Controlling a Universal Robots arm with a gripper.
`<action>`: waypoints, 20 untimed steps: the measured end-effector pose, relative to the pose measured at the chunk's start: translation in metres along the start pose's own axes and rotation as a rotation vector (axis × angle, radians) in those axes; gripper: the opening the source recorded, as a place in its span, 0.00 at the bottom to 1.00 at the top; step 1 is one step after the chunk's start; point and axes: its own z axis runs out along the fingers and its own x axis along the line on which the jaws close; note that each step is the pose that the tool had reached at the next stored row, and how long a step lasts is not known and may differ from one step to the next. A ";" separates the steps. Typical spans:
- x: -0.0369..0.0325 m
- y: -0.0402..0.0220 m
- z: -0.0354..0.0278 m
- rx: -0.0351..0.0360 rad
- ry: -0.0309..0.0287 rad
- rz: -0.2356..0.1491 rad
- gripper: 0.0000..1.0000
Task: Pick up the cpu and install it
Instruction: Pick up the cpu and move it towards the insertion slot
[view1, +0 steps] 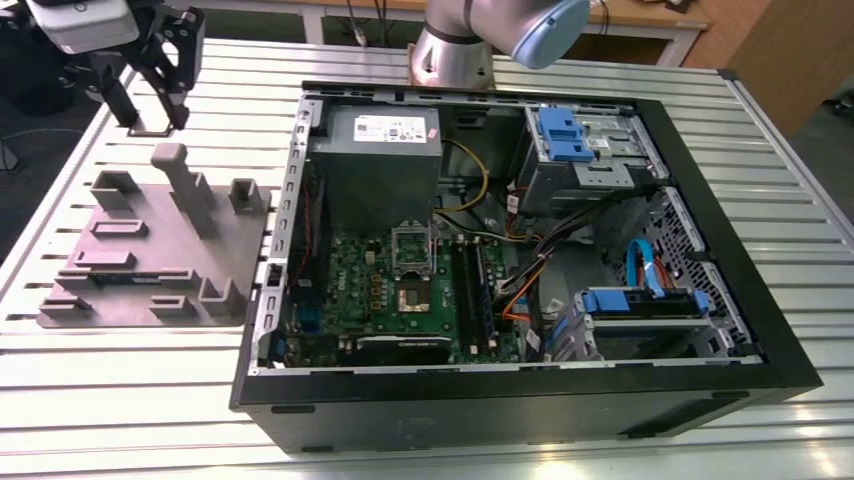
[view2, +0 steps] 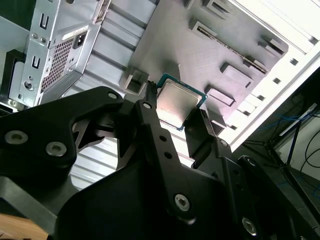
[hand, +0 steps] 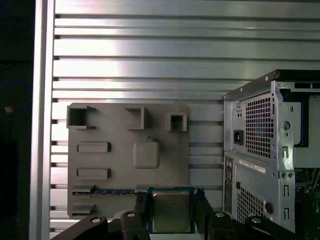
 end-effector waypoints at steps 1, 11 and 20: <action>-0.0002 0.0000 0.0000 0.0001 0.0000 0.000 0.47; -0.0023 0.0000 0.0000 0.0001 0.0000 0.000 0.47; -0.0077 0.0000 0.0001 0.0001 0.0001 0.000 0.47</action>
